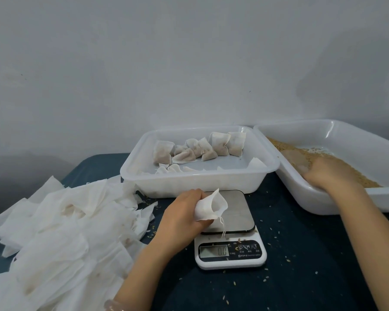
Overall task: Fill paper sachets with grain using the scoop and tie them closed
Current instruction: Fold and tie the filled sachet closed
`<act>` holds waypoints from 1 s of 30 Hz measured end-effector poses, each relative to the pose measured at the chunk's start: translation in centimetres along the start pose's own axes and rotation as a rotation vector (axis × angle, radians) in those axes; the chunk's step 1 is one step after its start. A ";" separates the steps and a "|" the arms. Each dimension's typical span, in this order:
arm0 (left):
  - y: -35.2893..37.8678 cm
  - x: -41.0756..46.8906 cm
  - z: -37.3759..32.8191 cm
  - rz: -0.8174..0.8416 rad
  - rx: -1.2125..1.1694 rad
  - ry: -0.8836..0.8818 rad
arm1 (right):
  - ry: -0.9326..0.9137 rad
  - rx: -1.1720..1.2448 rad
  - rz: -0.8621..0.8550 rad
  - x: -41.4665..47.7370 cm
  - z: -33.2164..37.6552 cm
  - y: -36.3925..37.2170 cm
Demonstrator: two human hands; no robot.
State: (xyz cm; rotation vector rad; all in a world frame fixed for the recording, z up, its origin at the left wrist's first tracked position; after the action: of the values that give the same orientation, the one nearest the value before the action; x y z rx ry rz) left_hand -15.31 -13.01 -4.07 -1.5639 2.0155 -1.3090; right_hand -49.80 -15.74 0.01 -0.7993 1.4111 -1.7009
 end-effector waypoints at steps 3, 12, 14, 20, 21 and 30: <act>0.0 0.0 0.0 0.001 0.011 0.003 | 0.022 -0.030 0.002 -0.2 0.1 -0.1; 0.2 -0.1 0.1 0.011 0.024 0.003 | 0.088 0.086 -0.169 -0.6 -0.2 -1.1; 0.2 -0.1 0.2 0.010 0.023 0.003 | 0.121 0.059 -0.121 -0.7 -0.2 -1.0; 0.0 -0.1 0.3 0.000 0.034 0.002 | 0.139 -0.159 -0.100 -0.5 0.3 -1.1; 0.1 -0.1 0.3 0.001 0.036 0.003 | 0.122 -0.165 -0.097 -0.5 0.4 -1.0; 0.2 -0.2 0.1 0.003 0.037 0.001 | -0.018 0.126 -0.057 -0.2 -0.1 -0.2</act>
State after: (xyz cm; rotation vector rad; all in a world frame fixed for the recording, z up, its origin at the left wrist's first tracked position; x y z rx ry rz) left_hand -15.28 -12.94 -4.35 -1.5444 1.9820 -1.3381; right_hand -49.82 -15.48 0.21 -0.7894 1.2665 -1.8020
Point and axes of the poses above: each hand's wrist, its own x-axis towards the middle knuckle, its own y-axis out of the palm, z = x × y, the point moved 8 cm from there along x, towards the middle knuckle, and after that the axes turned 2 degrees about z, right-handed, at the moved point
